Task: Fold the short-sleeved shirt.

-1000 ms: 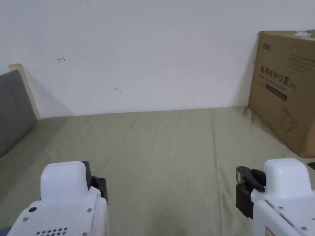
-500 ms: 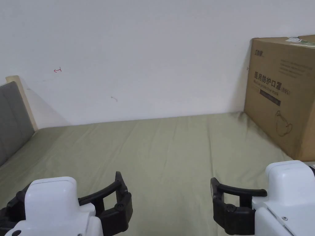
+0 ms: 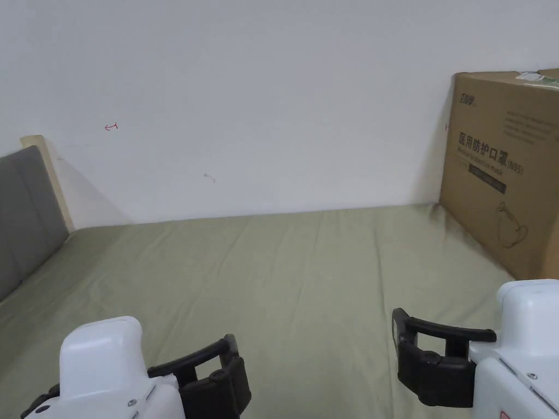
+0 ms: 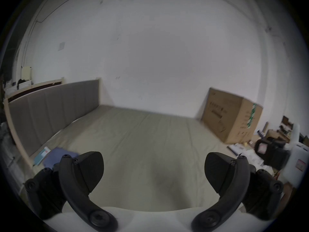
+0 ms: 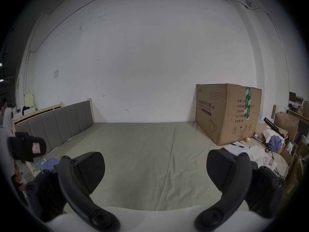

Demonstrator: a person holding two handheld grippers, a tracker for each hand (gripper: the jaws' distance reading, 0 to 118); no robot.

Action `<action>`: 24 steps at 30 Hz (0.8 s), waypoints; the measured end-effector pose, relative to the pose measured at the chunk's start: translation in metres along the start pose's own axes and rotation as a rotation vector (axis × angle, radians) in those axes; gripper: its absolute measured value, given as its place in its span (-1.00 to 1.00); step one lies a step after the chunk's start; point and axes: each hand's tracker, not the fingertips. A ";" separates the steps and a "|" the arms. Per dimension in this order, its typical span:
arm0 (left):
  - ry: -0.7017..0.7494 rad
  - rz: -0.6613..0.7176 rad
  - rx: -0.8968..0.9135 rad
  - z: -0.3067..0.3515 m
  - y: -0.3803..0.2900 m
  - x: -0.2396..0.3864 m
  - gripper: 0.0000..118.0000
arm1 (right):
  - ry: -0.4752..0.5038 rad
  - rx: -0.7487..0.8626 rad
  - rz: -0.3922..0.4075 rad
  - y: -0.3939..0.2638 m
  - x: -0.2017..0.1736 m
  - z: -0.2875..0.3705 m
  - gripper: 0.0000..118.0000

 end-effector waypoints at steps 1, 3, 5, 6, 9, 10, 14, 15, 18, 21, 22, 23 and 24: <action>0.001 -0.020 0.002 0.000 0.000 0.002 0.99 | 0.003 -0.001 -0.005 0.000 0.001 0.000 1.00; -0.006 -0.074 0.070 0.003 -0.003 0.006 0.99 | 0.002 -0.004 -0.008 -0.001 0.001 -0.001 1.00; 0.027 -0.105 0.120 0.007 -0.004 0.012 0.99 | -0.003 -0.008 -0.005 -0.002 0.001 -0.001 1.00; 0.024 -0.108 0.113 0.008 -0.004 0.013 0.99 | -0.001 -0.012 -0.005 -0.002 0.001 -0.002 1.00; 0.001 -0.118 0.116 0.010 0.000 0.017 0.99 | 0.006 -0.017 -0.010 -0.002 0.002 -0.003 1.00; -0.001 -0.116 0.119 0.011 0.001 0.016 0.99 | 0.008 -0.018 -0.010 -0.002 0.002 -0.003 1.00; -0.010 -0.106 0.123 0.010 0.003 0.015 0.99 | 0.007 -0.025 0.004 -0.002 0.001 -0.004 1.00; -0.008 -0.105 0.123 0.009 0.003 0.015 0.99 | 0.006 -0.026 0.006 -0.002 0.001 -0.004 1.00; 0.013 -0.111 0.122 0.006 0.003 0.015 0.99 | 0.012 -0.033 0.001 -0.003 0.001 -0.005 1.00; 0.018 -0.120 0.122 0.006 0.002 0.015 0.99 | 0.014 -0.036 -0.003 -0.003 0.001 -0.006 1.00; 0.016 -0.127 0.119 0.006 0.002 0.015 0.99 | 0.015 -0.038 -0.002 -0.003 0.001 -0.006 1.00; 0.013 -0.125 0.118 0.006 0.002 0.015 0.99 | 0.015 -0.039 0.001 -0.003 0.001 -0.006 1.00; 0.006 -0.123 0.118 0.007 0.002 0.015 0.99 | 0.014 -0.040 0.004 -0.004 0.000 -0.007 1.00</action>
